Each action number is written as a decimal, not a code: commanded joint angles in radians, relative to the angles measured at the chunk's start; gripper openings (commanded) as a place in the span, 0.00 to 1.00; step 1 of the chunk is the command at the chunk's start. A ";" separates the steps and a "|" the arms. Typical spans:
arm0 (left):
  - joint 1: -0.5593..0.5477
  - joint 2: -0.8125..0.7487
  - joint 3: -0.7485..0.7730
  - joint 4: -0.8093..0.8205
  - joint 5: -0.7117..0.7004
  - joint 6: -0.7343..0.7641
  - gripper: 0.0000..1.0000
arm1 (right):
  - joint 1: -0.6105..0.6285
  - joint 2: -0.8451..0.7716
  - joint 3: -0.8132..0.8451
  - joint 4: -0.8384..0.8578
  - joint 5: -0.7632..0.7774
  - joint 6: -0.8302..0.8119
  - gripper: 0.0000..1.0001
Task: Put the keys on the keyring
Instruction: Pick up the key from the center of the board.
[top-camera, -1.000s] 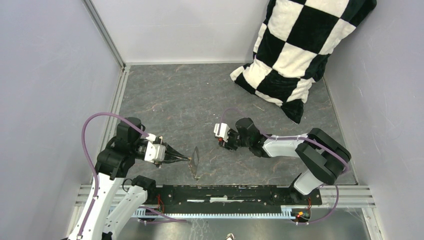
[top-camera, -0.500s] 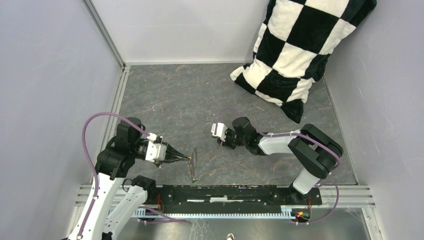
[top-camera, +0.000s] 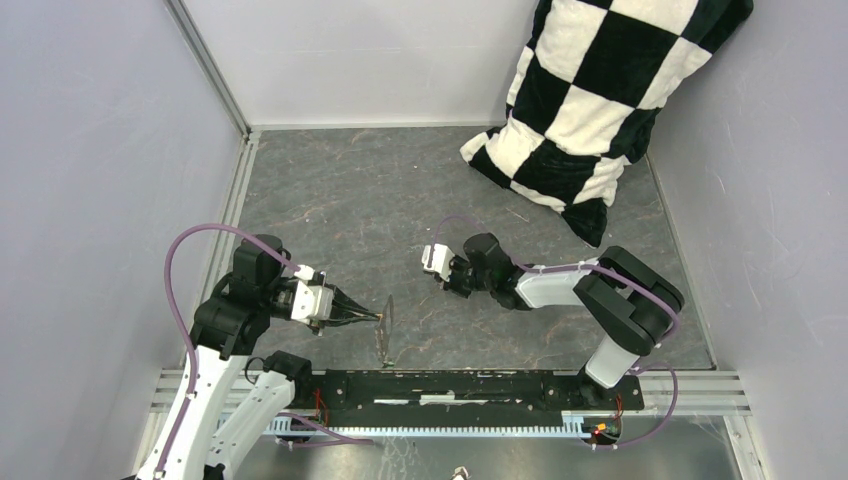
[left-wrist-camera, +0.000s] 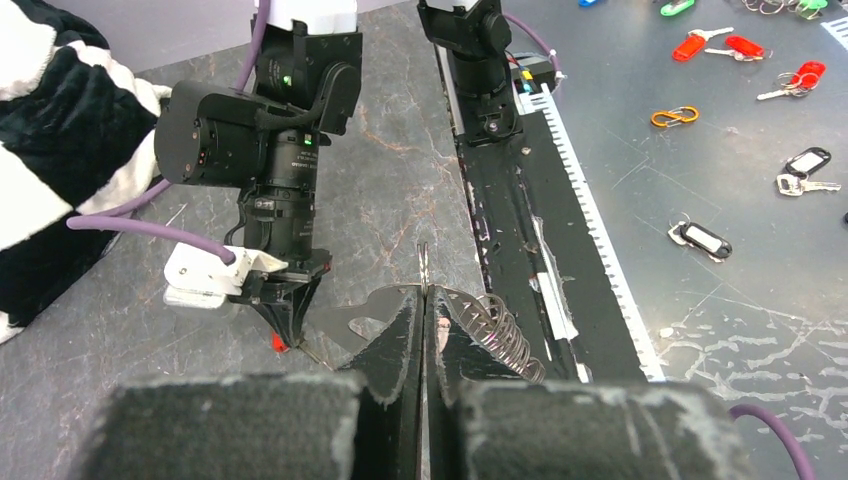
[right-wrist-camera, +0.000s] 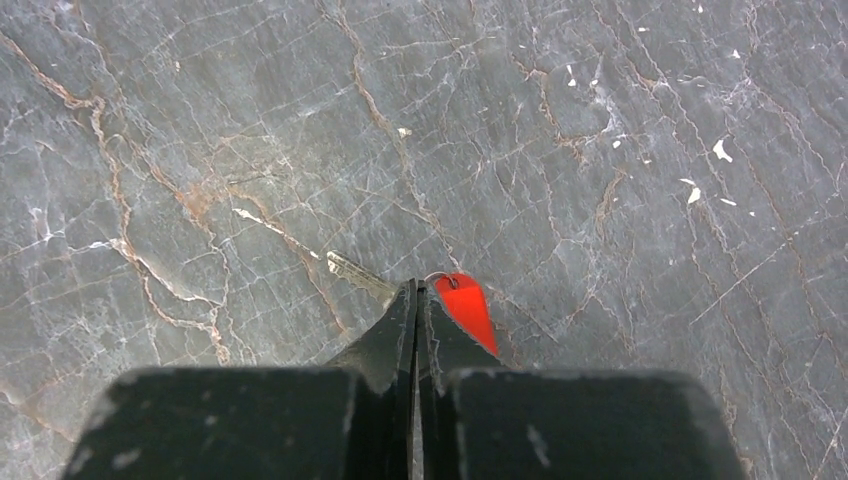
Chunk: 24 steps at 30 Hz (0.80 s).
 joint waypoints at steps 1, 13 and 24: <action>0.001 0.001 0.005 0.028 0.014 -0.040 0.02 | -0.002 -0.081 0.027 0.060 -0.005 0.034 0.01; 0.001 0.027 -0.008 0.029 0.066 -0.045 0.02 | -0.002 -0.492 -0.098 0.019 -0.219 0.194 0.01; 0.001 0.074 -0.023 0.030 0.206 -0.032 0.02 | 0.087 -0.699 0.068 -0.165 -0.458 0.154 0.01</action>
